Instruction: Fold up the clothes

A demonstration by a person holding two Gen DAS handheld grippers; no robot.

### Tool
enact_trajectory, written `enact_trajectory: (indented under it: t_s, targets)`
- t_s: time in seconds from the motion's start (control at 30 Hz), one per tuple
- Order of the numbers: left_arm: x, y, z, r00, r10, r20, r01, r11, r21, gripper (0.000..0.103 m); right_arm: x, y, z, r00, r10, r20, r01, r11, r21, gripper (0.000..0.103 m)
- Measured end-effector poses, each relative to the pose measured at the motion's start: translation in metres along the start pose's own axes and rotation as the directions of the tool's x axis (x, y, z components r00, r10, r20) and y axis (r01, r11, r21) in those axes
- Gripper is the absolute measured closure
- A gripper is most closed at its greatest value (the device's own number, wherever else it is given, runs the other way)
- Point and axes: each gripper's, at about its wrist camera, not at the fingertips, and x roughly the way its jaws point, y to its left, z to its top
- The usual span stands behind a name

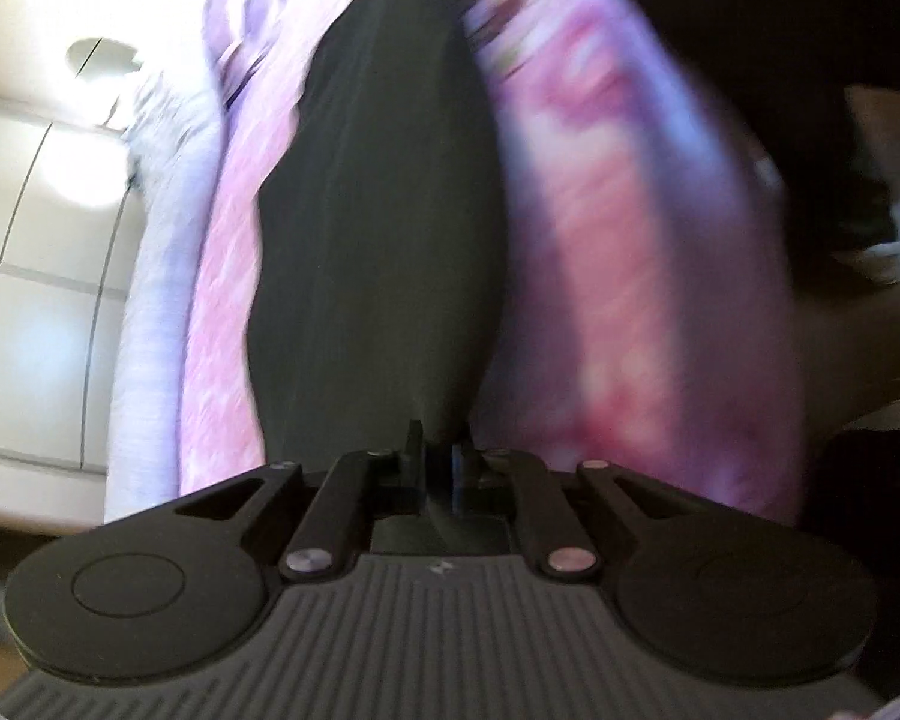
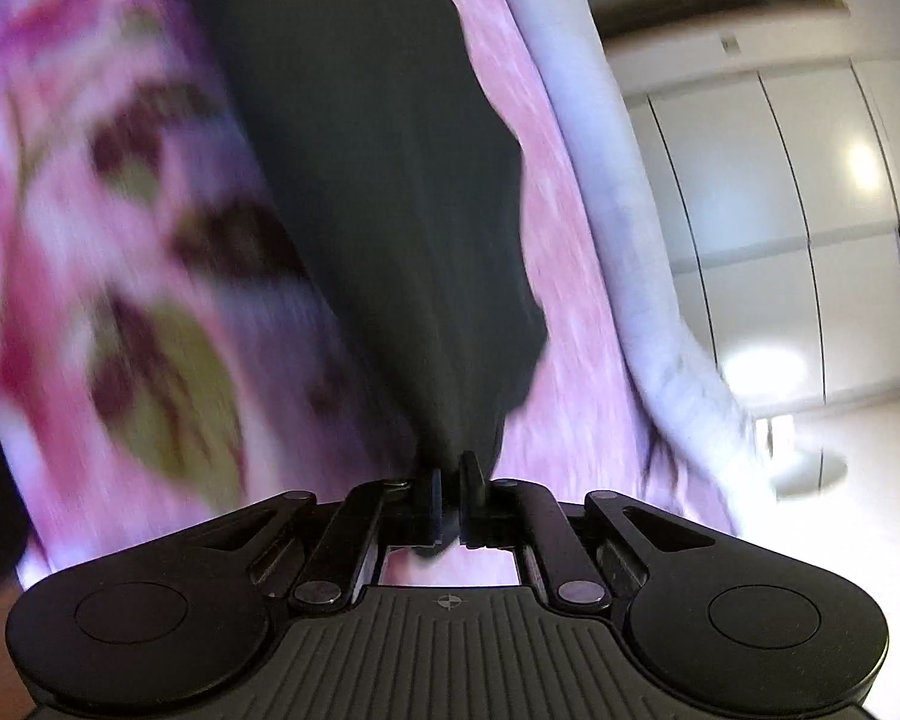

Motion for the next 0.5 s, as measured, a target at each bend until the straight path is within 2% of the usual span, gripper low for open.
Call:
enact_trajectory:
  t_s: [0.1,0.2,0.27,0.33,0.4,0.47,0.5]
  targets:
    - [-0.006,-0.018,0.01,1.0,-0.02,0.006,0.02,1.0,0.021,0.093,0.004,0.007,-0.017,0.996,0.041,-0.075,-0.04,0.999,0.014,0.1]
    - [-0.013,-0.023,-0.002,0.999,-0.038,-0.009,0.038,0.999,-0.013,0.09,-0.006,0.022,-0.025,0.989,0.025,-0.143,-0.026,1.0,-0.003,0.1]
    - [-0.023,-0.024,-0.014,0.999,-0.044,-0.01,0.044,0.997,-0.06,0.089,-0.028,0.025,-0.023,0.992,-0.004,-0.126,0.006,1.0,0.015,0.096]
    - [-0.031,-0.02,-0.027,0.999,-0.045,-0.008,0.044,0.992,-0.12,0.088,-0.055,0.025,-0.008,0.998,0.001,-0.061,0.003,0.998,0.066,0.085]
    - [-0.04,-0.014,-0.041,0.999,-0.046,-0.002,0.044,0.979,-0.198,0.086,-0.08,0.03,0.019,0.999,0.012,0.041,-0.016,0.995,0.103,0.041]
    - [-0.044,-0.007,-0.053,1.0,-0.023,-0.005,0.021,0.966,-0.259,0.085,-0.099,0.036,0.05,0.985,0.039,0.168,-0.059,0.992,0.116,0.037]
    - [-0.046,-0.003,-0.06,1.0,-0.011,-0.007,0.009,0.957,-0.288,0.085,-0.108,0.04,0.071,0.969,0.072,0.238,-0.101,0.988,0.114,0.037]
